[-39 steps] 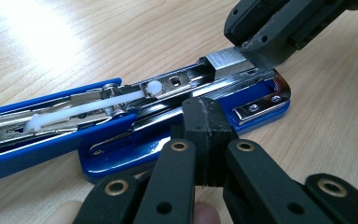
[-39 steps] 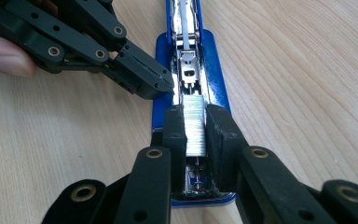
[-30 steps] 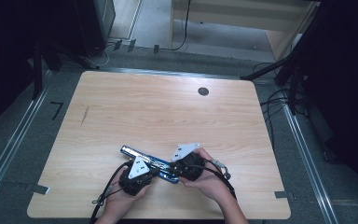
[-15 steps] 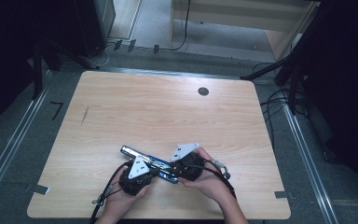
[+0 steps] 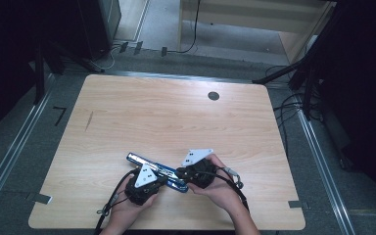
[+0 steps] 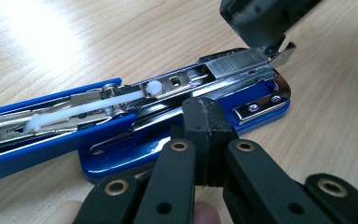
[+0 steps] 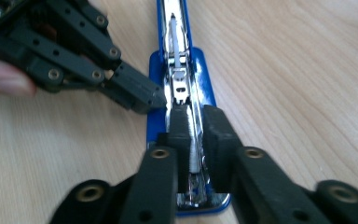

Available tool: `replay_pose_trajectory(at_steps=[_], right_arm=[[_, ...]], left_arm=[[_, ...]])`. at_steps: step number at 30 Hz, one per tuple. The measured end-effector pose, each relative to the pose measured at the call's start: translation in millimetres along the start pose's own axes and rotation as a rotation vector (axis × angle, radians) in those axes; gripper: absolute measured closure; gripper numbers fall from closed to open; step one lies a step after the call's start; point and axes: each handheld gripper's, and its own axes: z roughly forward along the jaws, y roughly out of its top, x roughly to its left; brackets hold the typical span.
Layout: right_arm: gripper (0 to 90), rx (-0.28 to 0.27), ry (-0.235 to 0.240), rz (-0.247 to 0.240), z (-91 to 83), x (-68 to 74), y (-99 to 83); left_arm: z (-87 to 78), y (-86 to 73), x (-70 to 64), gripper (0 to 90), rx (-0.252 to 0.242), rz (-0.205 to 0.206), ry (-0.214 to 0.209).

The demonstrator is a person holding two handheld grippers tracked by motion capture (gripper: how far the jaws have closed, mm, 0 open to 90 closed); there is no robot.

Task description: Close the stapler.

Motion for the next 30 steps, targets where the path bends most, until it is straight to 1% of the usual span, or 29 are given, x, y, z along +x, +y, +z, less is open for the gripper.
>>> replay_pose_trajectory(at_steps=[1, 2, 3, 6, 8, 13, 16, 20, 30], right_arm=[[86.7, -0.012, -0.001, 0.004, 0.9, 0.2, 0.6], [88.1, -0.013, 0.002, 0.012, 1.6, 1.0, 0.9], [89.0, -0.022, -0.002, 0.008, 3.5, 1.8, 1.8], [90.0, -0.037, -0.004, 0.012, 8.9, 3.0, 4.4], [90.0, -0.034, -0.001, 0.018, 12.7, 4.5, 6.1], [90.0, -0.027, 0.000, 0.006, 22.0, 5.9, 8.9], [90.0, -0.011, -0.005, -0.002, 25.0, 6.4, 8.7], [90.0, 0.009, -0.007, -0.004, 24.3, 6.0, 7.0], [90.0, 0.014, -0.007, -0.018, 17.5, 4.1, 1.3]], left_arm=[[0.0, 0.0, 0.0, 90.0, 0.000, 0.001, 0.000], [0.0, 0.0, 0.0, 90.0, 0.000, 0.001, 0.001], [-0.1, 0.0, 0.0, 90.0, 0.001, 0.002, 0.001], [0.0, 0.0, 0.0, 90.0, 0.001, 0.002, 0.002], [-0.1, 0.0, 0.2, 90.0, 0.001, 0.003, 0.001], [-0.1, 0.0, 0.0, 90.0, 0.002, 0.001, 0.000], [-0.1, 0.0, 0.1, 90.0, 0.002, 0.001, 0.000], [0.0, 0.0, 0.1, 90.0, 0.001, 0.000, 0.000], [-0.1, 0.0, 0.1, 90.0, 0.001, 0.000, 0.000]])
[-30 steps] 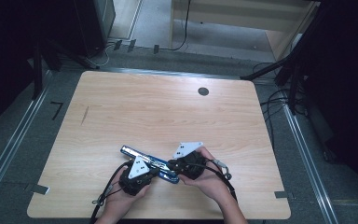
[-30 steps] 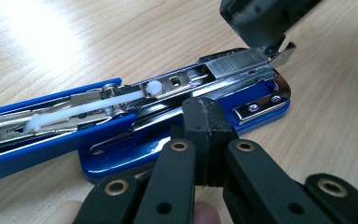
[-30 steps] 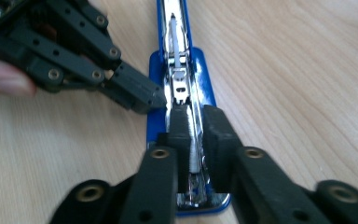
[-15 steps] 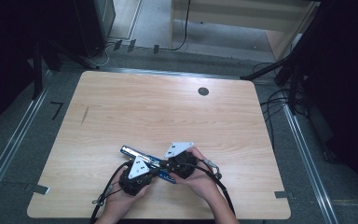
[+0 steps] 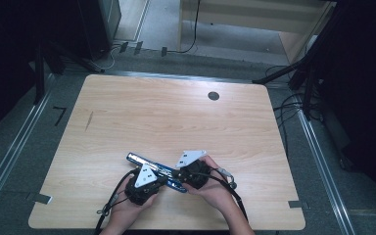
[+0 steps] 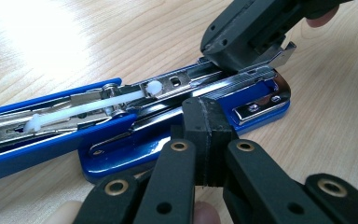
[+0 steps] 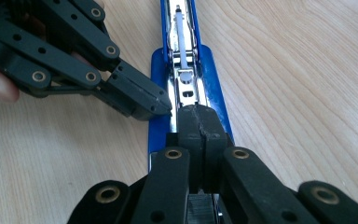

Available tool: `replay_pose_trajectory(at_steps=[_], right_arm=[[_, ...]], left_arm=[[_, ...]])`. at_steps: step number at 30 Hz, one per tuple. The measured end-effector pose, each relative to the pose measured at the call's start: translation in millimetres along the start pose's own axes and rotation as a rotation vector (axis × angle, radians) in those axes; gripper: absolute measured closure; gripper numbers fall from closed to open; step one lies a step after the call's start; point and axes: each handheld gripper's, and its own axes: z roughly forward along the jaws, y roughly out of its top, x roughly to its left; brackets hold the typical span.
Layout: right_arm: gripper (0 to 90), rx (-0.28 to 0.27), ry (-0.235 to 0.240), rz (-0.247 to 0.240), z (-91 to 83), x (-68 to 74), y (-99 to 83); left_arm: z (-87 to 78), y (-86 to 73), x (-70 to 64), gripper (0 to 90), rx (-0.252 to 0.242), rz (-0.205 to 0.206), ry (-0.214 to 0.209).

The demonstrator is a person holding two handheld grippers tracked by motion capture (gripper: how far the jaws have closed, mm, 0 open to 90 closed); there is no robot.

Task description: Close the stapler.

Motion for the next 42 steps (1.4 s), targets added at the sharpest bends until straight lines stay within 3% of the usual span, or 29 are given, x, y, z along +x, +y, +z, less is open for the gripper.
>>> replay_pose_trajectory(at_steps=[10, 15, 24, 26, 29, 42], right_arm=[[90.0, -0.012, 0.001, 0.016, -0.8, -0.5, -2.2], [90.0, -0.033, 0.002, 0.035, -0.8, 0.4, -0.2], [90.0, -0.067, 0.006, 0.040, 3.2, 3.1, 11.6], [90.0, -0.070, 0.008, 0.043, 4.7, 3.3, 13.9], [90.0, -0.079, 0.006, 0.040, 7.4, 3.3, 17.2], [90.0, -0.090, 0.022, 0.049, 23.7, 7.4, 33.2]], left_arm=[[-0.2, 0.1, 0.3, 90.0, 0.002, 0.000, -0.004], [-1.3, -0.4, -0.7, 90.0, 0.004, 0.008, 0.016], [-8.2, -1.4, 6.5, 90.0, -0.005, -0.026, -0.022], [-12.6, -1.1, 10.0, 90.0, -0.020, -0.047, -0.020], [-20.7, -1.2, 16.7, 90.0, -0.026, -0.033, 0.011], [-46.7, -20.4, 63.6, 90.0, -0.015, -0.165, 0.066]])
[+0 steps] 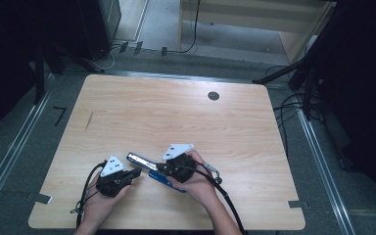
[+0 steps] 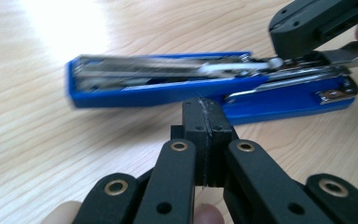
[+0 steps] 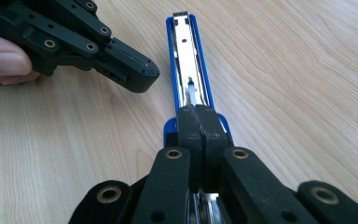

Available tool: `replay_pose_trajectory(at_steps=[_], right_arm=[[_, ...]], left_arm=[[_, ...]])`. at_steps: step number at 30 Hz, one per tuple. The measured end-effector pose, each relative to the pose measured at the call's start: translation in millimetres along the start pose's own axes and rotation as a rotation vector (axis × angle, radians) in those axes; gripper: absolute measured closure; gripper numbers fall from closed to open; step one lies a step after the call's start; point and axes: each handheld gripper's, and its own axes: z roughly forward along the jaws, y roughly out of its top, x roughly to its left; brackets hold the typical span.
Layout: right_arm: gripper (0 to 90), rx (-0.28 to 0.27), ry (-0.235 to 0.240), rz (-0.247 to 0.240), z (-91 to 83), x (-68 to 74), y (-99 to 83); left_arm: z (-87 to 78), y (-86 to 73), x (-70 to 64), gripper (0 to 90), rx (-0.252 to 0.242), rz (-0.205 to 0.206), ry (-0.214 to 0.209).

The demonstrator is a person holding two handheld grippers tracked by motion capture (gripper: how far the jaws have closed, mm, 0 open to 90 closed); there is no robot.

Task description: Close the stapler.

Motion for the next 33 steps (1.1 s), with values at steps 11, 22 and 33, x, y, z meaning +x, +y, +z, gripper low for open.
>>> replay_pose_trajectory(at_steps=[11, 22, 33], right_arm=[[90.0, 0.000, 0.002, 0.001, 18.8, 3.1, 16.0], [90.0, 0.010, -0.014, 0.010, 31.6, 3.4, 24.7], [90.0, 0.007, -0.020, 0.021, 37.9, 3.4, 26.7]], left_arm=[[4.4, -2.3, 11.0, 90.0, 0.034, -0.055, 0.037], [15.2, 4.1, 7.4, 90.0, 0.067, -0.031, 0.073], [15.7, 5.1, 6.8, 90.0, 0.053, -0.036, 0.087]])
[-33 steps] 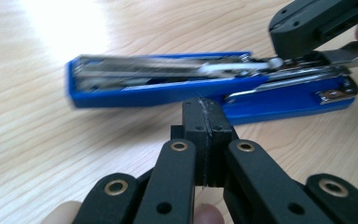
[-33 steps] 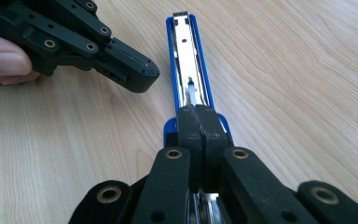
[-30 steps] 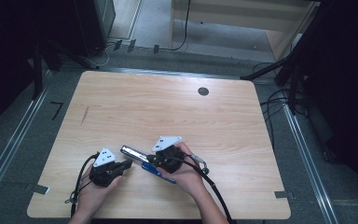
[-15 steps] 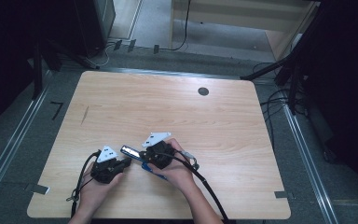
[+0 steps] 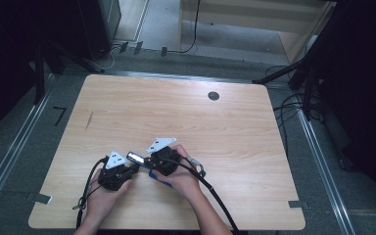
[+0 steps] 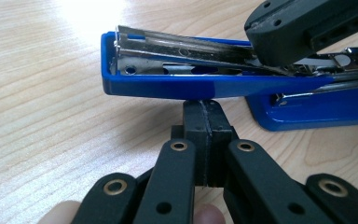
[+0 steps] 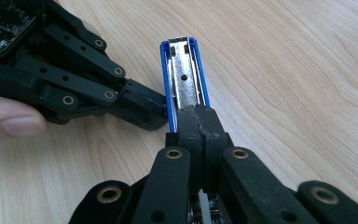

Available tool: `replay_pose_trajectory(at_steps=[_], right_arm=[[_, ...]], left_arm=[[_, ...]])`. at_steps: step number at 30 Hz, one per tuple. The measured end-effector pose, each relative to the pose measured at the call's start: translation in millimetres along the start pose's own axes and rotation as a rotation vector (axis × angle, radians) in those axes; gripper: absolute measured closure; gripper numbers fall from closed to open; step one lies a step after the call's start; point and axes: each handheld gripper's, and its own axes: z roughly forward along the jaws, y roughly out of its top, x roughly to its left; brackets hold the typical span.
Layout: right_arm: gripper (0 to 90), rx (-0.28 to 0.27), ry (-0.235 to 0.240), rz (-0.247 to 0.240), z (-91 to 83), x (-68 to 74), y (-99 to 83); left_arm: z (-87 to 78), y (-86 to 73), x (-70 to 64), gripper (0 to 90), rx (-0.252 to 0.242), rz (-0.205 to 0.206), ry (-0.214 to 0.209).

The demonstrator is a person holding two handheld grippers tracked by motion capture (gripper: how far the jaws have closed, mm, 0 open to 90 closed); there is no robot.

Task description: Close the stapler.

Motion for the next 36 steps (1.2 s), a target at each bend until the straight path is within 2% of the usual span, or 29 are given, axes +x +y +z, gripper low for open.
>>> replay_pose_trajectory(at_steps=[6, 13, 17, 22, 29, 36], right_arm=[[90.0, -0.005, 0.000, -0.006, -1.8, 0.5, 0.7], [90.0, -0.030, -0.009, -0.006, -9.3, 1.1, 1.7], [90.0, -0.042, -0.013, -0.014, -14.6, 1.9, 0.9], [90.0, -0.047, -0.018, -0.020, -20.4, 3.0, 0.0], [90.0, -0.059, -0.023, -0.019, -28.9, 3.8, -1.9], [90.0, -0.070, -0.022, -0.010, -37.8, 2.9, -5.5]], left_arm=[[-2.8, 1.4, -1.1, 90.0, -0.022, 0.006, 0.010], [-8.4, 4.3, -5.4, 90.0, -0.083, 0.008, -0.009], [-7.8, 4.3, -9.4, 90.0, -0.084, 0.023, -0.013], [-6.9, 2.3, -13.9, 90.0, -0.085, 0.019, -0.037], [-5.2, -0.5, -29.9, 90.0, -0.084, 0.026, -0.095], [-3.5, -1.4, -42.3, 90.0, -0.098, 0.029, -0.112]])
